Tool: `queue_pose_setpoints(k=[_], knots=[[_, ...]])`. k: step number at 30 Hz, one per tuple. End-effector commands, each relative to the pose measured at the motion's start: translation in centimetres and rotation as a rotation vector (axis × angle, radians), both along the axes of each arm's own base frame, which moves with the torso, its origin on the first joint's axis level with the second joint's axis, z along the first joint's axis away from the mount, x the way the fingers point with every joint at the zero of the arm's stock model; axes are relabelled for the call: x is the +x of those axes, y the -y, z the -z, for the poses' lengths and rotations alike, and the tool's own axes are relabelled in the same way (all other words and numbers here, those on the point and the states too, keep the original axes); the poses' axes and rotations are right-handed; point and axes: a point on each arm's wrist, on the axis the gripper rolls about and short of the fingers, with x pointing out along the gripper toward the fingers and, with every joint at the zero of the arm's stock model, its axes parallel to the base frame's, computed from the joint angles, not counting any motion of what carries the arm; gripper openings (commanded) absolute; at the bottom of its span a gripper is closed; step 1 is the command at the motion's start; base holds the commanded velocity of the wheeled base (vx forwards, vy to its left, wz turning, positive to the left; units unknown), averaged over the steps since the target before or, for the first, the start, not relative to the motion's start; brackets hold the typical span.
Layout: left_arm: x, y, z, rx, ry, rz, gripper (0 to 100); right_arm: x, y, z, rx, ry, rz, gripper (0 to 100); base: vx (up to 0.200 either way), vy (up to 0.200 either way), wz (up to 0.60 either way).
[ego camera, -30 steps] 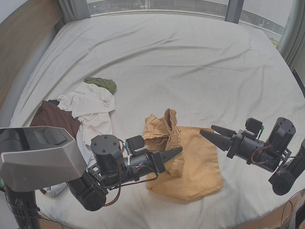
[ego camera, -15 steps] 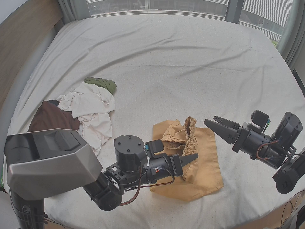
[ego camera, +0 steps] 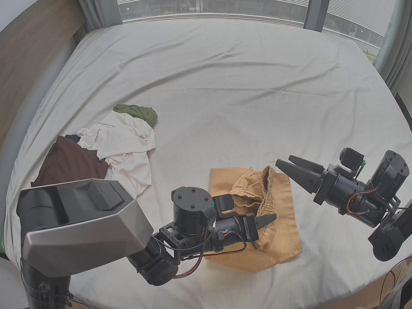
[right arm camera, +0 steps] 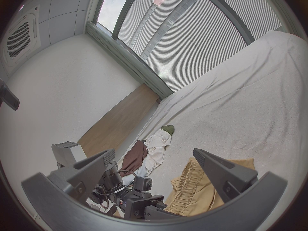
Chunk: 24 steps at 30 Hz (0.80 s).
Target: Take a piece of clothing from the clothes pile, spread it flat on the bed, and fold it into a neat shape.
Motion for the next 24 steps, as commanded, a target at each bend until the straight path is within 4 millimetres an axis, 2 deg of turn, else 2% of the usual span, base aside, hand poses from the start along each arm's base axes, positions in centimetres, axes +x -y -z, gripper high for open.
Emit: queue_pose_setpoints(k=[1,8,13,16,21,24], knots=[[0.2,0.1,0.3,0.003,-0.001,-0.002,100,0.0,0.0,0.0,0.000,0.001,0.000,100,0.000,0.000,0.00],[0.4,0.0,0.6,0.010,0.002,-0.021,100,-0.1,-0.1,0.2,-0.004,-0.008,-0.004,100,0.000,0.000,0.00],[0.6,-0.5,0.3,0.018,0.023,-0.101,100,-0.1,0.0,0.6,-0.012,-0.026,0.003,100,0.000,0.000,0.00],[1.1,-2.7,-1.1,0.024,0.071,-0.154,100,0.1,-0.2,1.3,-0.024,-0.048,0.001,100,0.000,0.000,0.00],[0.5,-5.8,-3.2,0.010,0.090,-0.204,100,0.0,-0.6,2.0,-0.038,-0.071,-0.012,100,0.000,0.000,0.00],[-0.3,-9.2,-4.7,0.010,0.099,-0.255,100,0.2,-0.7,2.9,-0.058,-0.102,-0.012,100,0.000,0.000,0.00]])
